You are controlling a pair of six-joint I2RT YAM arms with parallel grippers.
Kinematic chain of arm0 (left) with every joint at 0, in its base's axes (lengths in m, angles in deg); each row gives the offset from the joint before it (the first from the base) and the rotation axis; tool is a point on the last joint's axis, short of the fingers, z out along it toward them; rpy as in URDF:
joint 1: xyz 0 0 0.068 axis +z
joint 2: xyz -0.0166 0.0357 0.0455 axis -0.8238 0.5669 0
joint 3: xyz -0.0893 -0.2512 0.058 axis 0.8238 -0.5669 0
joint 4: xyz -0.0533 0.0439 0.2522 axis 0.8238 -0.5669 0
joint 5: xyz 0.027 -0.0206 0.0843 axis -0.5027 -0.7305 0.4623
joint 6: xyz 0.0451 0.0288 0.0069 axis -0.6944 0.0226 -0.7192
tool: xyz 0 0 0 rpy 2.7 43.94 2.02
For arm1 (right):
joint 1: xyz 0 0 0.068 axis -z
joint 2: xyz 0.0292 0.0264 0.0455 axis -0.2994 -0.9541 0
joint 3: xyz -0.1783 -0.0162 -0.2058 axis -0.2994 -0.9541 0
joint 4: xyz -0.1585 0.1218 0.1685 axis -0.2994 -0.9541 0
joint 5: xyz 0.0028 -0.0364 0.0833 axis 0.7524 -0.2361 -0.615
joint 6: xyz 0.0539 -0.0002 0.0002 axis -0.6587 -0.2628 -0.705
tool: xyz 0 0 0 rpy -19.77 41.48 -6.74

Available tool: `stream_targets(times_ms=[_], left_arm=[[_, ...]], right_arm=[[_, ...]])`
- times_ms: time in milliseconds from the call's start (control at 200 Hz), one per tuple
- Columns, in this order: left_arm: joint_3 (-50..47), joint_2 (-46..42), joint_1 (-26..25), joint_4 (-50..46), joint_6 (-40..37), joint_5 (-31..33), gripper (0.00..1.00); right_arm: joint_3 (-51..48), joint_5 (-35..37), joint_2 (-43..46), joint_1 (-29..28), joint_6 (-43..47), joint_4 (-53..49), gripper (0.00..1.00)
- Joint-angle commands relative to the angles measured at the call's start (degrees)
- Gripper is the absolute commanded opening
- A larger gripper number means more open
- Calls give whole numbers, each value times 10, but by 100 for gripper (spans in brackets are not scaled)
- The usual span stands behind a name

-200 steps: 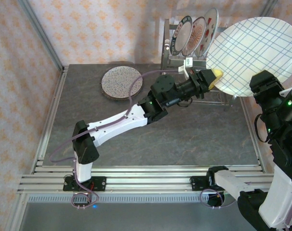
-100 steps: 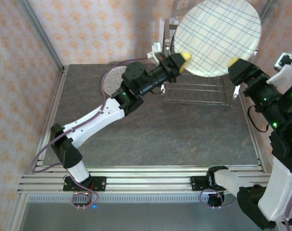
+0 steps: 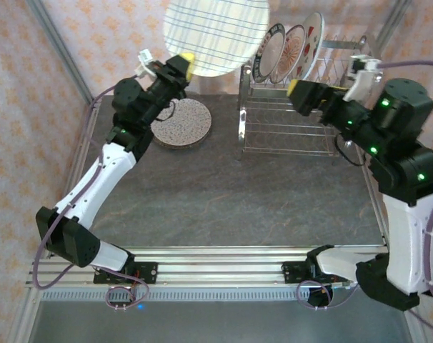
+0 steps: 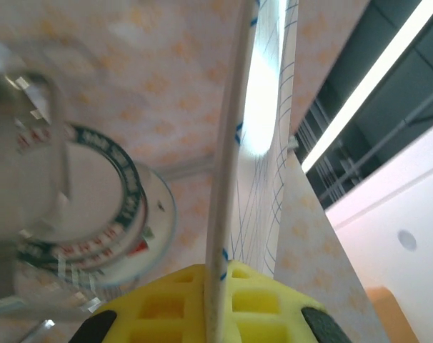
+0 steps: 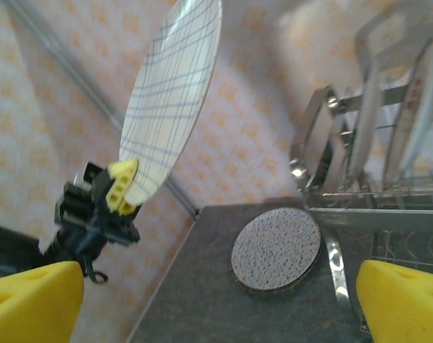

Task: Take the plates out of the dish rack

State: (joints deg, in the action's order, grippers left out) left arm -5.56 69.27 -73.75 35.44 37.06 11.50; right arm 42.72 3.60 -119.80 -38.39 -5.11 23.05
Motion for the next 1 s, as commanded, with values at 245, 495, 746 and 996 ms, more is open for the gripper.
stream_targets(times_ms=[245, 495, 746, 996], left_arm=[[-134, -85, 138, 26, -15, -31, 0], [-226, -85, 156, 32, -55, -27, 0], [-299, -41, 157, 76, -112, -12, 0], [-308, 31, 157, 95, -144, -10, 0]], right_arm=[[-148, 144, -2, -198, 229, 201, 99], [-252, 132, 16, -236, 289, 263, 100], [-369, 134, 56, -239, 301, 341, 99], [-426, 166, 78, -245, 299, 381, 99]])
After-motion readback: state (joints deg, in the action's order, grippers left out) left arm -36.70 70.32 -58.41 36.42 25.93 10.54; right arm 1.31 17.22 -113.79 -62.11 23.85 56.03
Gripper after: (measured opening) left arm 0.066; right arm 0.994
